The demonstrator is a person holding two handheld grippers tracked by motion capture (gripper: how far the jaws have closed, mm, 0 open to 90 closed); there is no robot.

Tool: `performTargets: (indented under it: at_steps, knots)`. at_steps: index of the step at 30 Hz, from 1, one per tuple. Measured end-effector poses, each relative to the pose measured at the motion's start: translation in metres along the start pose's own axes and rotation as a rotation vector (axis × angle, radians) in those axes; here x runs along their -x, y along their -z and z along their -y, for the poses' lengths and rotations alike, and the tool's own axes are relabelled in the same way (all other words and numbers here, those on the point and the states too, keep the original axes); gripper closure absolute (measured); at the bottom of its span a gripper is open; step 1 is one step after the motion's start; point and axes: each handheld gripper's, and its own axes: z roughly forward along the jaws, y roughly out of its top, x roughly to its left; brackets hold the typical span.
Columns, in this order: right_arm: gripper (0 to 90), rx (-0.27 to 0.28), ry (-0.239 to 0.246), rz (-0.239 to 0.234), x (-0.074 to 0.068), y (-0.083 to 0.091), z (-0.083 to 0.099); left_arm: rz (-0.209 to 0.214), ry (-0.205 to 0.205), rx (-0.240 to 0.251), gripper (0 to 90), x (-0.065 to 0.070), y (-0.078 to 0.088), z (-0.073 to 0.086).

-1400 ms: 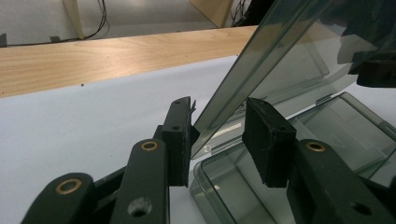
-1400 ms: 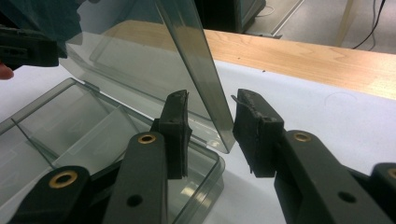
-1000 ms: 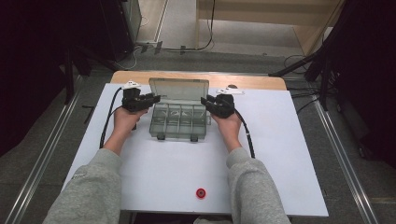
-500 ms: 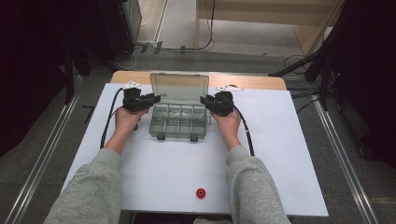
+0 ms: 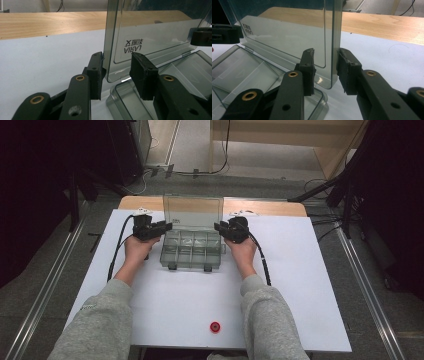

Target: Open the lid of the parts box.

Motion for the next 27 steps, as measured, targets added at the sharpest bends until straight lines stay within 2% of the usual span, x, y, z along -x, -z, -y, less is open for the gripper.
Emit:
performTargets:
  at_steps: [13,23,27]
  knots:
    - [69.6,-0.002,-0.029,0.005,0.0019,-0.0056,0.0018,-0.01,0.017,-0.005,62.2,-0.0002,-0.0036,0.0018]
    - [69.1,-0.01,-0.034,-0.002,0.0028,-0.0077,0.0009,-0.01,0.026,-0.01,62.1,-0.0006,-0.0047,0.0025]
    - [68.8,-0.009,-0.05,-0.009,0.0039,-0.0087,0.0019,-0.014,0.035,-0.012,62.1,-0.001,-0.0057,0.0029]
